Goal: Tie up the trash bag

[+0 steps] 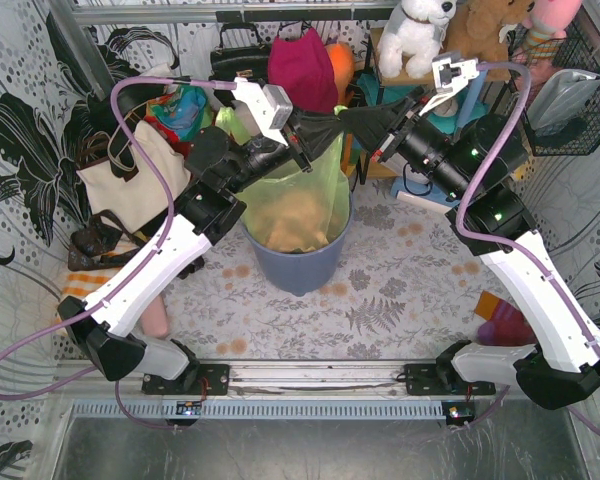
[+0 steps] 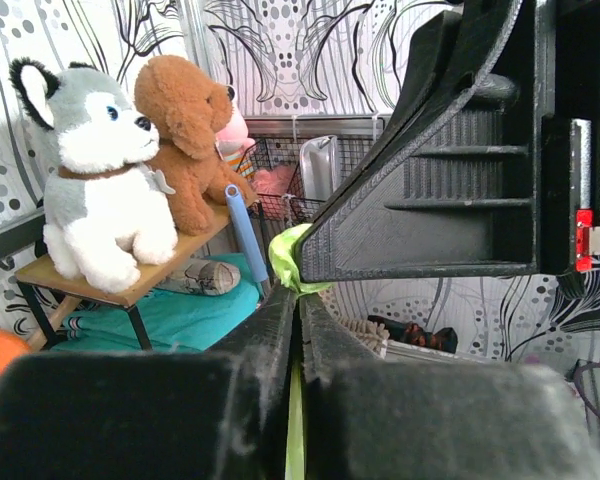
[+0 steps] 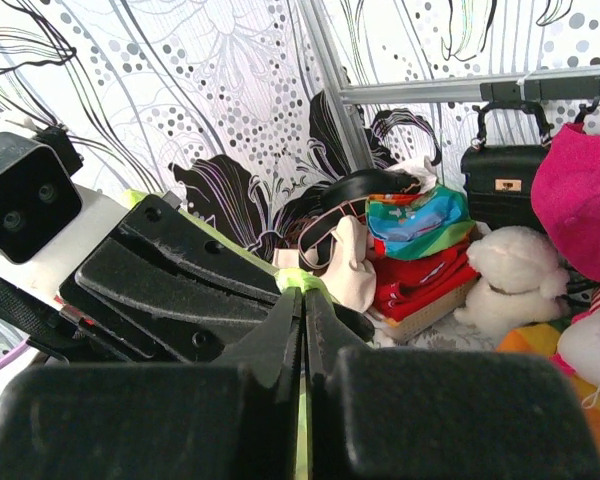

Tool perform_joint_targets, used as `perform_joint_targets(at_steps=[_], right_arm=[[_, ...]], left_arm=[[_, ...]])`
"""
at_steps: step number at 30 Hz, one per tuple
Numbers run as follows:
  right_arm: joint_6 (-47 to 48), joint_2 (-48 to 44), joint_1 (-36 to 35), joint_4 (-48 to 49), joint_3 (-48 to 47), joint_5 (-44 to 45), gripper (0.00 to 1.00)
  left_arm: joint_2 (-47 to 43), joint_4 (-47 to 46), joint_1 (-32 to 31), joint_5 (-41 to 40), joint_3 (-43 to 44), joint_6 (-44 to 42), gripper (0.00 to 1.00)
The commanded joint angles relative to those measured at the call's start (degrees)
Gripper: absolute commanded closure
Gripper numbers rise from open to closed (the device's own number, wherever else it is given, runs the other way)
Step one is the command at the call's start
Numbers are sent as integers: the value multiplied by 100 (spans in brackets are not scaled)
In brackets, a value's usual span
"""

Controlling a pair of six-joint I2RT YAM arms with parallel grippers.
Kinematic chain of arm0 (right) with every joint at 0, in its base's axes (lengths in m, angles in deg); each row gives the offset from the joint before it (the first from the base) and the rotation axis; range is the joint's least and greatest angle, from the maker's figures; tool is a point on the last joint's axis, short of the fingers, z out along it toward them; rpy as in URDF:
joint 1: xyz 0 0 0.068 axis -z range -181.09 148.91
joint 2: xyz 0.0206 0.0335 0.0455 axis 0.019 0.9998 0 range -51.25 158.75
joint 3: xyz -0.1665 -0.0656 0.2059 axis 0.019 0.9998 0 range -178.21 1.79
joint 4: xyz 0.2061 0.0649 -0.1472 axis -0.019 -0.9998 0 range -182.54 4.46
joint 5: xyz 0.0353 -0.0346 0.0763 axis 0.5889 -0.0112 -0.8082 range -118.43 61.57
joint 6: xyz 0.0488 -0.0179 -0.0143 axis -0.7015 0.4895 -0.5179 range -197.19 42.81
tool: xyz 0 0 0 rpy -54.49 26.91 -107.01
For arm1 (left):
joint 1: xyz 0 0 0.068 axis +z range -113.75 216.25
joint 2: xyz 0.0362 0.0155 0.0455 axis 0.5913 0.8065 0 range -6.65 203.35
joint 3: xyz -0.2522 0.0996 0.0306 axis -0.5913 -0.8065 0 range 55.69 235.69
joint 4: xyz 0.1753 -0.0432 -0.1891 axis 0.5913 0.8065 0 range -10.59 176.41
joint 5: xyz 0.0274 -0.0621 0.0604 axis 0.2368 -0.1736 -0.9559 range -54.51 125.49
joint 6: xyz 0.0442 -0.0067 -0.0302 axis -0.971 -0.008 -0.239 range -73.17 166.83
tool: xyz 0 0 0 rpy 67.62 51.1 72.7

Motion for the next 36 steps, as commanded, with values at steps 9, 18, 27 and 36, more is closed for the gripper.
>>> perform_joint_targets(at_steps=[9,18,27,36], right_arm=[[219,150,-11,-1123,-1193,311,73],[183,616,-11,-1647,-1723,-64,75],[173,557,-11,-1617,-1670,-41,83],[211,515,-11,-1503,-1649,3,100]], left_arm=[[-176,-254,20,110,1,-82,100],[-205,-247,17,84,-20,-54,100],[-150,-237,20,100,15,-28,100],[-125,-217,20,157,15,-1,100]])
